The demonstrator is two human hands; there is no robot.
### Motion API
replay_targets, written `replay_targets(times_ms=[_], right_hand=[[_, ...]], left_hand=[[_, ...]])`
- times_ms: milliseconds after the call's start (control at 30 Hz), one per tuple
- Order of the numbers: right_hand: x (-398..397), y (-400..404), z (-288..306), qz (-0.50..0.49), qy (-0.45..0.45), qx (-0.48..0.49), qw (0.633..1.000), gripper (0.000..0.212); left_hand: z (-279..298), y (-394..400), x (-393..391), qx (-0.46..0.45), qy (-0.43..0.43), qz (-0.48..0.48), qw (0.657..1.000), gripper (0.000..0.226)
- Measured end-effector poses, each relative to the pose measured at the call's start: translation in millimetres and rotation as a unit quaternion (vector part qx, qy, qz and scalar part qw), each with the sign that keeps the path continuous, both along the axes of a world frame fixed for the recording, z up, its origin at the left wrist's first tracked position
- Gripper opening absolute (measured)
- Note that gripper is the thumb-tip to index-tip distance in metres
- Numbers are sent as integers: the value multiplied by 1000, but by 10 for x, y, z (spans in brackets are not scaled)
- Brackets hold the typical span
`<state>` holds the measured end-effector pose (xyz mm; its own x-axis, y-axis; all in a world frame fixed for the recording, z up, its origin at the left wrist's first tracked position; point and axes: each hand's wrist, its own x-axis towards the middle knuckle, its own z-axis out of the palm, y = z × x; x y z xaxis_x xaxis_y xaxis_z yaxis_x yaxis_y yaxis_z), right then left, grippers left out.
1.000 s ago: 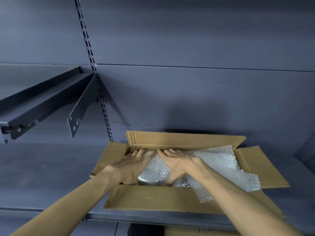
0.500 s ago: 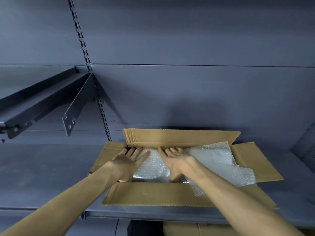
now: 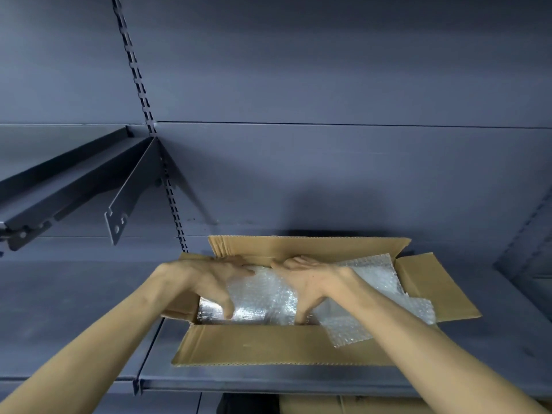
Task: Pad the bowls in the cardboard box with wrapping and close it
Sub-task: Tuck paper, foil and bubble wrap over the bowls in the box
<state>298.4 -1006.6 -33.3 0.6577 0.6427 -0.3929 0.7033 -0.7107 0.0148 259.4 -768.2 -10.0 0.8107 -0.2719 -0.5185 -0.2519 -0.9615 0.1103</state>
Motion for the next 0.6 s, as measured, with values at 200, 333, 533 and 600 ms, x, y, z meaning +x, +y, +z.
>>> replay_targets(times_ms=[200, 333, 533, 600], right_hand=[[78, -525, 265, -65, -41, 176, 981, 53], [99, -958, 197, -138, -98, 160, 972, 24], [115, -1579, -92, -229, -114, 130, 958, 40], [105, -1699, -153, -236, -120, 124, 956, 43]], left_hand=[[-79, -651, 75, -202, -203, -14, 958, 39], [-196, -1253, 250, -132, -262, -7, 956, 29], [-336, -1705, 409, -91, -346, 11, 934, 26], [-408, -1797, 443, -60, -347, 46, 935, 29]])
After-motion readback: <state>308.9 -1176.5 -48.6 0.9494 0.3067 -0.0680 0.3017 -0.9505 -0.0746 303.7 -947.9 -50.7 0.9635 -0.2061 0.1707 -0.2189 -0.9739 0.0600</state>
